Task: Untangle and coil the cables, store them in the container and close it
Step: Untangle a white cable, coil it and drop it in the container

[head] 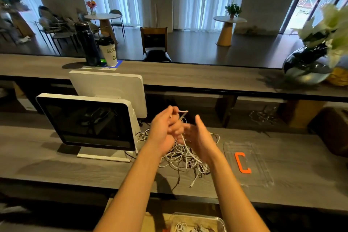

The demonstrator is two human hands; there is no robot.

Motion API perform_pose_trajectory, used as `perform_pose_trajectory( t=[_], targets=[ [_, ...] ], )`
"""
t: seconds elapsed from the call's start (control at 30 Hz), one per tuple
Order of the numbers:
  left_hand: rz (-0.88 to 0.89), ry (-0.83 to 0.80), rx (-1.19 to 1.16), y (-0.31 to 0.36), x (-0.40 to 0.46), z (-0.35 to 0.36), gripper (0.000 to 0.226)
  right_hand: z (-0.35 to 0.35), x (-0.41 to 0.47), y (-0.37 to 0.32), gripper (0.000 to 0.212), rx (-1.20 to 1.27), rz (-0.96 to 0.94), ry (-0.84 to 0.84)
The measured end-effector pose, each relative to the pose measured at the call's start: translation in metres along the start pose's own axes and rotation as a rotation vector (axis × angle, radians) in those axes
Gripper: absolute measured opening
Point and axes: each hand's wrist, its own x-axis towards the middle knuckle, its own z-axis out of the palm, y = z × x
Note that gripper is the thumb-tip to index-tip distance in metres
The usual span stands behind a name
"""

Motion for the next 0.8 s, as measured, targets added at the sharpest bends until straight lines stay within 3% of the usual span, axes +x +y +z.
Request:
perform_pose_trajectory(
  t=[0.13, 0.3, 0.53, 0.67, 0.8],
  targets=[
    [0.053, 0.156, -0.050, 0.025, 0.025, 0.003, 0.032, 0.015, -0.026, 0.025, 0.083, 0.061, 0.079, -0.156],
    [0.095, 0.311, 0.176, 0.024, 0.040, -0.016, 0.033, 0.026, -0.043, 0.019, 0.037, 0.083, -0.140, -0.122],
    [-0.128, 0.004, 0.729, -0.035, -0.003, -0.028, 0.058, 0.036, -0.032, -0.031, 0.033, 0.423, -0.375, 0.028],
    [-0.163, -0.208, 0.724, -0.047, -0.025, -0.037, 0.060, 0.024, -0.019, -0.057, 0.036, 0.476, -0.347, 0.183],
    [-0.023, -0.139, 0.522, -0.039, -0.032, -0.035, 0.045, 0.003, -0.002, -0.048, 0.044, 0.481, -0.190, 0.264]
  ],
)
